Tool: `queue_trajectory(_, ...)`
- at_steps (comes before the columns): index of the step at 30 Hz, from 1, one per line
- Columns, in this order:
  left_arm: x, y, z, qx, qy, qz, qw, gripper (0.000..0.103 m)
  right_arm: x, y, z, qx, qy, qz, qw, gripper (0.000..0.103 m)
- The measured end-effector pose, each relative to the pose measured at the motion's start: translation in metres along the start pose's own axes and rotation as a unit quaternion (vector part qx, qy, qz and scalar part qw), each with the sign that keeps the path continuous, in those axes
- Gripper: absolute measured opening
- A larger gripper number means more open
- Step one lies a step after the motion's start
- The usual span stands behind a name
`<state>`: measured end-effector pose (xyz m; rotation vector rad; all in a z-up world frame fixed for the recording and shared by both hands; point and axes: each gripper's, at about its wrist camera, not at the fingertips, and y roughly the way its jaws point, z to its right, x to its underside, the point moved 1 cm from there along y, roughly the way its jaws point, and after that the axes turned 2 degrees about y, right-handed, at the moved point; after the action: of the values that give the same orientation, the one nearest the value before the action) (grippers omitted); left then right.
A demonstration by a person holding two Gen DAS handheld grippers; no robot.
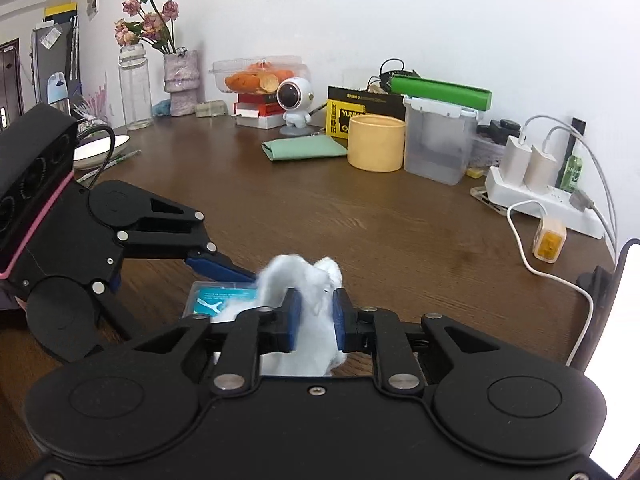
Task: Clean container
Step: 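Wipe across the floss box lid again with the right gripper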
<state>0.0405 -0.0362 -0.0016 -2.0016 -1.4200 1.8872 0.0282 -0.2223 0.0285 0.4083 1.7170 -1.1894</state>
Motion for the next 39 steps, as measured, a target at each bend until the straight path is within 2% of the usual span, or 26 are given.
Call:
queue_trajectory(1,0.0,0.0,0.001,-0.001,0.001,0.0,1.0,0.058,-0.001,-0.003,-0.003,0.002,0.0,0.005,1.0,0.036)
queue_trajectory(2,0.0,-0.001,0.001,-0.002,0.002,0.0,1.0,0.058,-0.002,-0.008,-0.005,0.007,0.002,0.013,1.0,0.048)
queue_trajectory(4,0.0,-0.001,0.001,-0.003,0.002,0.0,1.0,0.058,-0.006,-0.022,-0.002,0.01,0.006,0.033,0.999,0.061)
queue_trajectory(7,0.001,-0.001,0.001,-0.001,0.0,0.0,1.0,0.058,-0.009,-0.035,0.003,-0.011,0.037,0.048,0.998,0.066)
queue_trajectory(9,0.001,-0.002,0.001,-0.001,0.001,0.001,1.0,0.058,-0.006,-0.029,0.003,-0.023,0.046,0.039,0.998,0.067)
queue_trajectory(11,0.001,-0.002,0.002,-0.003,0.004,0.001,1.0,0.058,-0.004,-0.024,0.002,-0.024,0.046,0.032,0.998,0.062)
queue_trajectory(12,0.001,-0.003,0.002,-0.004,0.005,0.001,1.0,0.058,-0.004,-0.022,0.001,-0.023,0.044,0.029,0.998,0.043)
queue_trajectory(13,0.001,-0.003,0.002,-0.004,0.005,0.002,1.0,0.058,-0.003,-0.02,0.001,-0.022,0.043,0.027,0.998,0.031)
queue_trajectory(14,0.001,-0.003,0.002,-0.003,0.005,0.002,1.0,0.058,-0.003,-0.018,0.001,-0.021,0.042,0.024,0.999,0.023)
queue_trajectory(16,0.001,-0.003,0.002,-0.001,0.005,0.002,1.0,0.058,-0.002,-0.014,0.0,-0.02,0.04,0.019,0.999,0.014)
queue_trajectory(17,0.001,-0.003,0.001,0.001,0.004,0.002,1.0,0.058,-0.001,-0.013,-0.001,-0.019,0.039,0.016,0.999,0.006)
queue_trajectory(30,0.001,-0.004,0.001,0.007,0.001,0.001,1.0,0.058,0.005,0.007,-0.005,-0.009,0.023,-0.019,0.999,0.008)
queue_trajectory(34,0.001,-0.003,0.0,0.01,-0.002,0.0,0.9999,0.058,0.007,-0.001,-0.02,-0.056,0.008,-0.032,0.998,0.008)
queue_trajectory(39,0.001,-0.003,0.0,0.008,-0.002,0.0,1.0,0.058,0.002,0.008,-0.013,-0.024,0.005,-0.025,0.999,0.009)
